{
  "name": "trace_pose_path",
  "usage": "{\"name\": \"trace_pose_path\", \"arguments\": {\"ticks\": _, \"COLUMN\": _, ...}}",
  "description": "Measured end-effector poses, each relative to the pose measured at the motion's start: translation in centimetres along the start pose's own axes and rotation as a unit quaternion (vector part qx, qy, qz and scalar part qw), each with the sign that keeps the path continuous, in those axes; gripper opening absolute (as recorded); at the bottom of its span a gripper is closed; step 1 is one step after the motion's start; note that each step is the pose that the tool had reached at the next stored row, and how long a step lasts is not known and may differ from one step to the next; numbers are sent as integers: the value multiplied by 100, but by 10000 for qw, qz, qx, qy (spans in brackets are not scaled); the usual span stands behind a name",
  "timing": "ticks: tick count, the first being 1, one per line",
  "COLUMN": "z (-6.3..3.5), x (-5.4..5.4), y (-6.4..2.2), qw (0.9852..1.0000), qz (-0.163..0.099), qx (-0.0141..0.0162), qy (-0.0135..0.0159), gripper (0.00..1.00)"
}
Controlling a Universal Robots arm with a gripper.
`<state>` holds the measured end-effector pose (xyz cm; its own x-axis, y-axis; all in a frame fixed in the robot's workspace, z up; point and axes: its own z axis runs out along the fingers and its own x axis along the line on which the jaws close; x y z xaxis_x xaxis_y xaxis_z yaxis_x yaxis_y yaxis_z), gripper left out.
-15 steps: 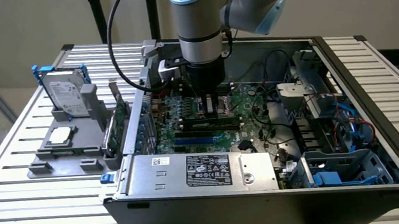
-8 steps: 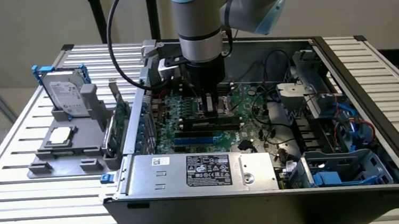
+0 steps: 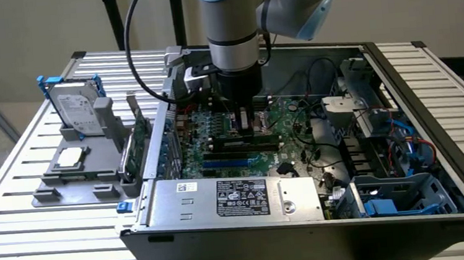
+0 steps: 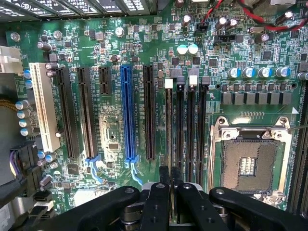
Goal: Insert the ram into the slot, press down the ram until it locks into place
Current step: 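Insert the ram into the slot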
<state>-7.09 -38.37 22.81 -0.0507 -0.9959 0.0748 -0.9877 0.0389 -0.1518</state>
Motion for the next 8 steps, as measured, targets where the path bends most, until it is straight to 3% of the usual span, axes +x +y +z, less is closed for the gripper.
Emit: {"name": "trace_pose_path", "arguments": {"ticks": 8, "z": -9, "x": -4, "y": -4, "qw": 10000, "qz": -7, "qx": -12, "qy": 34, "gripper": 13}}
